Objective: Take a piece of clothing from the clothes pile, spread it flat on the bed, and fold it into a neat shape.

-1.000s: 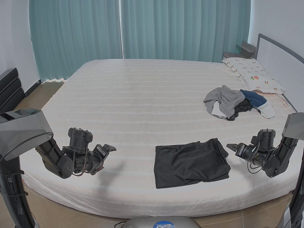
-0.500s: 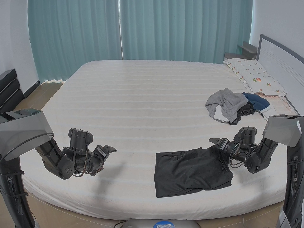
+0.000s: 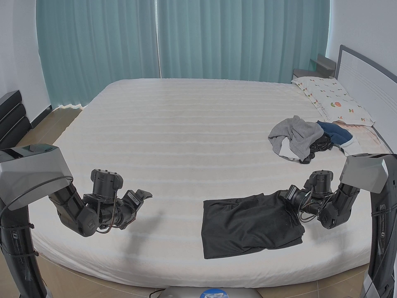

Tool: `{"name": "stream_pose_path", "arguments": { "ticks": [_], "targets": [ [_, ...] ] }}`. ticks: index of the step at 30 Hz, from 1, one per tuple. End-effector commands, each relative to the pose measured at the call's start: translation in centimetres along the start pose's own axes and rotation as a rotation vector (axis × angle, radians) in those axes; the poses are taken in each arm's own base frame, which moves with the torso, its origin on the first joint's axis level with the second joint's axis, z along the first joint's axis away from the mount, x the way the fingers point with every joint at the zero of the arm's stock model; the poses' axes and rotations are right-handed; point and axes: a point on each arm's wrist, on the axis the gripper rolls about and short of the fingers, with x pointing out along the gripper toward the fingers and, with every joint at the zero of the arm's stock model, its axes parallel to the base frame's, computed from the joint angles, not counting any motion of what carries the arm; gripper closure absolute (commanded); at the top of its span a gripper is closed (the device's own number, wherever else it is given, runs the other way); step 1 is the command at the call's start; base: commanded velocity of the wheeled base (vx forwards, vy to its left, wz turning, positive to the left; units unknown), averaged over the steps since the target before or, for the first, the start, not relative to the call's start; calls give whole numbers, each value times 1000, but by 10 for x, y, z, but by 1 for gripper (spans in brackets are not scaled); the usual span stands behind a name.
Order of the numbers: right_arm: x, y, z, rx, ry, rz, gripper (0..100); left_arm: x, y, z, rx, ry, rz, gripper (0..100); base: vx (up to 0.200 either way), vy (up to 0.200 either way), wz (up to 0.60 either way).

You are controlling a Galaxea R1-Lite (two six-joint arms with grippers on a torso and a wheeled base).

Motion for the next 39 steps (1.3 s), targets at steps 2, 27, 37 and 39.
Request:
{"name": "stream_pose_path", "arguments": {
  "ticks": [2,27,37,39],
  "targets": [
    [-2,-11,8,18,-23,-22,100,1,2,-1,-1,3,4,0,0,0,0],
    [-61,-14,7,23,87,70,0,1,1,-1,-1,2,3,0,0,0,0],
    [-69,-28,-2,-66,166,64,0,1,1,-1,-3,-2,5,0,-120,0,0],
    [-69,-29,-2,-67,170,62,0,1,1,-1,-1,-2,3,0,0,0,0]
  ]
}}
